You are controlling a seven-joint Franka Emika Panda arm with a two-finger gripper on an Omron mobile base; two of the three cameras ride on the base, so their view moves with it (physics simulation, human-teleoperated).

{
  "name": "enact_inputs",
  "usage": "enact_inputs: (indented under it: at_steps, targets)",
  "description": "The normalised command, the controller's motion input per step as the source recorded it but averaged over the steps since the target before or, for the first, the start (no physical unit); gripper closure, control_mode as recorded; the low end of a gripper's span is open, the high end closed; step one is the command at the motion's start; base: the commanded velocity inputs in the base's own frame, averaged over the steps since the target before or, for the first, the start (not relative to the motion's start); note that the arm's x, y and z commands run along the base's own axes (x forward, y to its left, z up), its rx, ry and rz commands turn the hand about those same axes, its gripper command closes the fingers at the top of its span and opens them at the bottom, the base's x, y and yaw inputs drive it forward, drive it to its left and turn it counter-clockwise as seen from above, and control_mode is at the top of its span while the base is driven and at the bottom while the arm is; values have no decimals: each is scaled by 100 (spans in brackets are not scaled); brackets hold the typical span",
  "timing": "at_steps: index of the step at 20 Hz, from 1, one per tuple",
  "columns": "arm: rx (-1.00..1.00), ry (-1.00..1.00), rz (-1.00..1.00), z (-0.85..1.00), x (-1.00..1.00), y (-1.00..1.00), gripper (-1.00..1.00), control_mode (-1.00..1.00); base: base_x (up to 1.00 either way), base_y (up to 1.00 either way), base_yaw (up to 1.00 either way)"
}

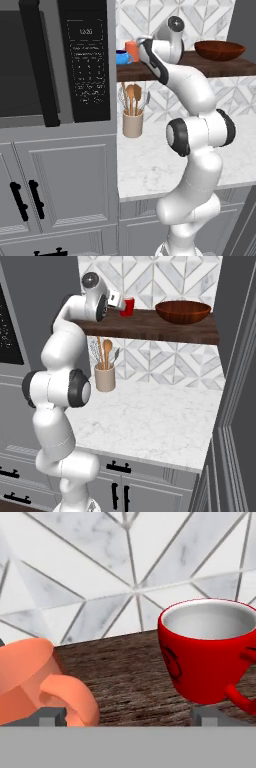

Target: Gather all objects into one cabinet and sort the glasses and bowls to opposite sides.

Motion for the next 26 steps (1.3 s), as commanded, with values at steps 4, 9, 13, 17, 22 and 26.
enact_inputs:
  at_steps: [4, 9, 13, 17, 22, 26]
  targets:
    - [0, 0, 0, 8, -17, -21, -100, -100, 0, 0, 0]
    - [1, 0, 0, 5, -18, -30, -100, -100, 0, 0, 0]
    - [0, 0, 0, 0, -23, -29, -100, -100, 0, 0, 0]
    - [0, 0, 0, 0, 0, -27, -100, -100, 0, 0, 0]
    - [0, 0, 0, 0, 11, -18, -100, -100, 0, 0, 0]
    - [0, 0, 0, 0, 31, -1, -100, -100, 0, 0, 0]
